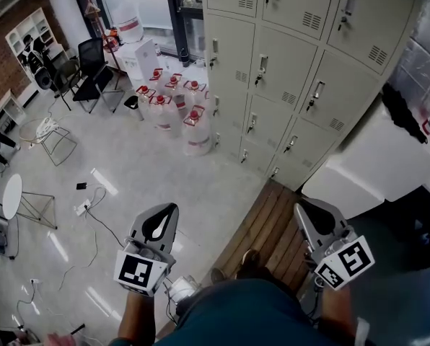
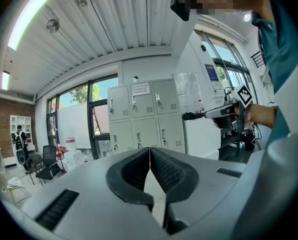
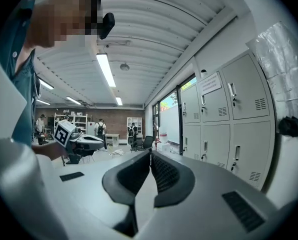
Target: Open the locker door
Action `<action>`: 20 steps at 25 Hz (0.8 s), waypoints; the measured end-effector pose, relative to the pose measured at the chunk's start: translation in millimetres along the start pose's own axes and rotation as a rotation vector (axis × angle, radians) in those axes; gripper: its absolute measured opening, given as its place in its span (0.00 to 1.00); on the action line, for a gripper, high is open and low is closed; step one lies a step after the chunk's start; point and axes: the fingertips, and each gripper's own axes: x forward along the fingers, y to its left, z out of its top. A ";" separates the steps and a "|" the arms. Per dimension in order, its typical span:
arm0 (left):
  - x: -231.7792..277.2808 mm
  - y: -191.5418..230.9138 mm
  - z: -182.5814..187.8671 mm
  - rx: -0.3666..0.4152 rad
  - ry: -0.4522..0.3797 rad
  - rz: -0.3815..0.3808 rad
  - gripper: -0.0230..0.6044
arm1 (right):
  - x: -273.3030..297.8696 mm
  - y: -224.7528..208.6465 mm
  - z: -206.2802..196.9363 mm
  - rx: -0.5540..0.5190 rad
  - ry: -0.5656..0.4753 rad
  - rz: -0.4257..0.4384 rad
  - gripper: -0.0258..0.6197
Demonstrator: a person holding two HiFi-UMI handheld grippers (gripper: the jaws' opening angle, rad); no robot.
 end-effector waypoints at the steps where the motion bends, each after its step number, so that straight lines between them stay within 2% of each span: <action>1: 4.7 -0.6 -0.2 -0.001 0.003 0.000 0.07 | 1.8 -3.6 -0.2 0.008 -0.004 0.010 0.10; 20: 134.1 -44.3 28.4 0.033 0.037 0.022 0.07 | 13.6 -139.6 -12.4 0.041 0.005 0.052 0.10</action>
